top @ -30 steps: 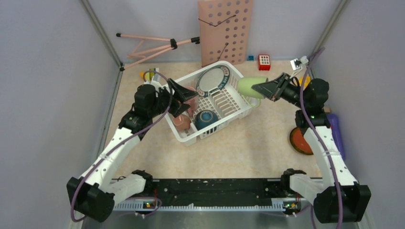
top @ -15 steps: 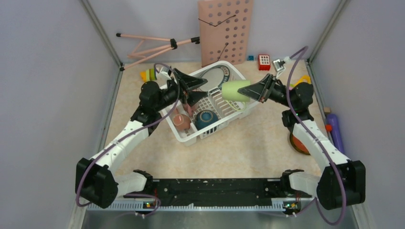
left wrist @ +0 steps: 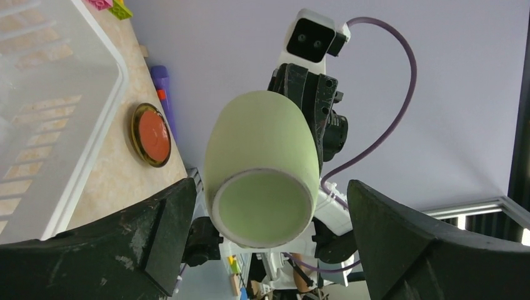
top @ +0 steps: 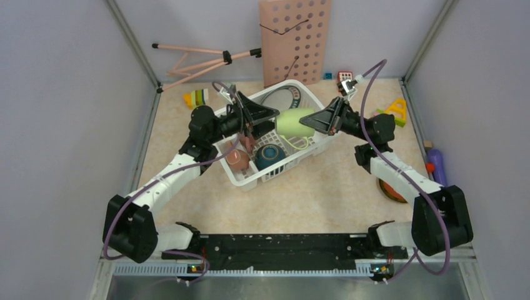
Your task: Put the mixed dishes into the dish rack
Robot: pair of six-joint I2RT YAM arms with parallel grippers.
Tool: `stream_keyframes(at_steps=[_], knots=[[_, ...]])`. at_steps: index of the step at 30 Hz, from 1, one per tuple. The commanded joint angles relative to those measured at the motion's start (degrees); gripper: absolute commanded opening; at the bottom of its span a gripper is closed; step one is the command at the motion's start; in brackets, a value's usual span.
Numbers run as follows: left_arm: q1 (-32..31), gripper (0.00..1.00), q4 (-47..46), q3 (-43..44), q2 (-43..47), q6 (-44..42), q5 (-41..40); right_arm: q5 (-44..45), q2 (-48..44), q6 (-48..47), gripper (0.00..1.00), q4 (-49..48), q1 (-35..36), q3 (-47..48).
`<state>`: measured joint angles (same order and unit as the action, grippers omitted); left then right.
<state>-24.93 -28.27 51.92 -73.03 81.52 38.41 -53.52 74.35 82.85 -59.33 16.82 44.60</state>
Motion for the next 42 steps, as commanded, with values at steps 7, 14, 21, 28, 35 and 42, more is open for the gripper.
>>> stream_keyframes(at_steps=[7, 14, 21, 28, 35, 42], knots=[[-2.2, 0.95, -1.4, 0.8, -1.0, -3.4, 4.2, 3.6, 2.3, 2.0, 0.00, -10.6, 4.6, 2.2], [-3.4, 0.85, -0.9, -0.6, 0.4, -3.7, 5.0, 4.9, 2.6, -1.9, 0.00, -10.4, 5.1, 0.0], [-3.3, 0.20, 2.5, -0.9, 2.1, -8.3, 2.4, 4.3, 3.0, -3.3, 0.17, -9.8, 5.5, -0.8], [-3.3, 0.00, 10.2, -0.9, 4.3, -14.6, -2.4, 6.0, 0.3, -11.7, 0.56, 1.3, 5.3, -2.5], [-2.7, 0.00, 11.7, -0.2, 4.4, -15.9, -3.5, 8.8, -2.5, -19.3, 0.70, 10.5, 3.5, -5.1], [-1.9, 0.00, 13.3, 1.3, 3.5, -17.5, -5.1, 8.4, -2.3, -19.7, 0.78, 10.1, 0.1, -8.6]])
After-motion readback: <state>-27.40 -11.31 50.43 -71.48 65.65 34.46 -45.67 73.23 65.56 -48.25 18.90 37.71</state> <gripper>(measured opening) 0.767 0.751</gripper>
